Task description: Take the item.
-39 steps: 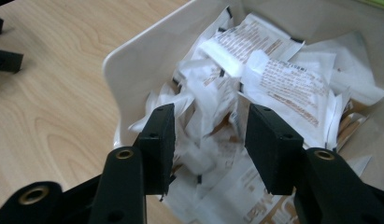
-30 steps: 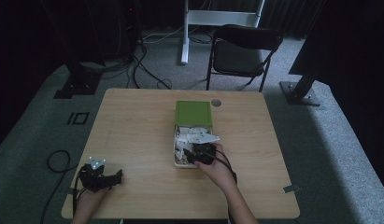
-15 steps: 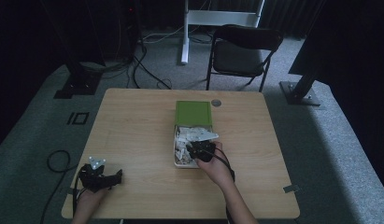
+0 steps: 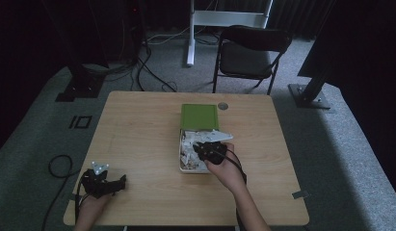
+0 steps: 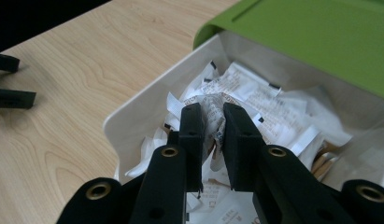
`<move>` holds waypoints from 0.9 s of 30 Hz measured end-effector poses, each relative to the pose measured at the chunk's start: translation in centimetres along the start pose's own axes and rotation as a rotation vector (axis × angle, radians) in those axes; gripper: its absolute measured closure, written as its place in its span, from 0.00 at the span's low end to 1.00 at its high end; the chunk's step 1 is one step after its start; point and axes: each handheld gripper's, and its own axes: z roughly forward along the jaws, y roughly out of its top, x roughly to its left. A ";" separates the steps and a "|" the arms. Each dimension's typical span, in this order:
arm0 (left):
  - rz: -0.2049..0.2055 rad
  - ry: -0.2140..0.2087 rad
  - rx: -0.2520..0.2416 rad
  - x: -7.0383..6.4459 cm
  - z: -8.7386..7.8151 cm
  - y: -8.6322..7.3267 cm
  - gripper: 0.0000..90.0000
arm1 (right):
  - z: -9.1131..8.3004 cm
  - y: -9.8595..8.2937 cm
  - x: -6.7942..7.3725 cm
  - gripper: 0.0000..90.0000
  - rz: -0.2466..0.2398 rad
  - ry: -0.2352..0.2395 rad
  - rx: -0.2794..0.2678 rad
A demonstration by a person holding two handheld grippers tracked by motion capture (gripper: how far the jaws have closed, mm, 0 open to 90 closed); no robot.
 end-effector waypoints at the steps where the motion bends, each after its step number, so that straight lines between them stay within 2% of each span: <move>1: 0.000 0.000 0.000 0.0 0.0 0.0 0.01 | -0.2 0.2 0.0 0.87 -0.006 0.001 -0.002; 4: 0.000 0.000 0.000 0.0 0.0 0.0 0.01 | -0.9 0.7 0.0 0.87 -0.020 -0.006 -0.023; 9: 0.000 0.000 0.001 0.0 0.0 0.0 0.01 | -2.5 1.6 -0.9 0.87 0.003 -0.020 -0.079; 14: 0.000 0.000 0.001 0.0 0.0 0.0 0.01 | -3.9 2.0 -2.5 0.87 0.014 -0.078 -0.134; 19: 0.000 0.000 0.000 0.0 0.0 0.0 0.01 | -4.6 1.7 -4.1 0.87 0.027 -0.128 -0.150; 24: 0.000 0.000 0.000 0.0 0.0 0.0 0.01 | -4.8 0.9 -5.7 0.87 0.048 -0.187 -0.158; 27: 0.002 0.000 0.002 0.0 0.0 0.0 0.01 | -4.5 0.4 -6.6 0.87 0.052 -0.245 -0.162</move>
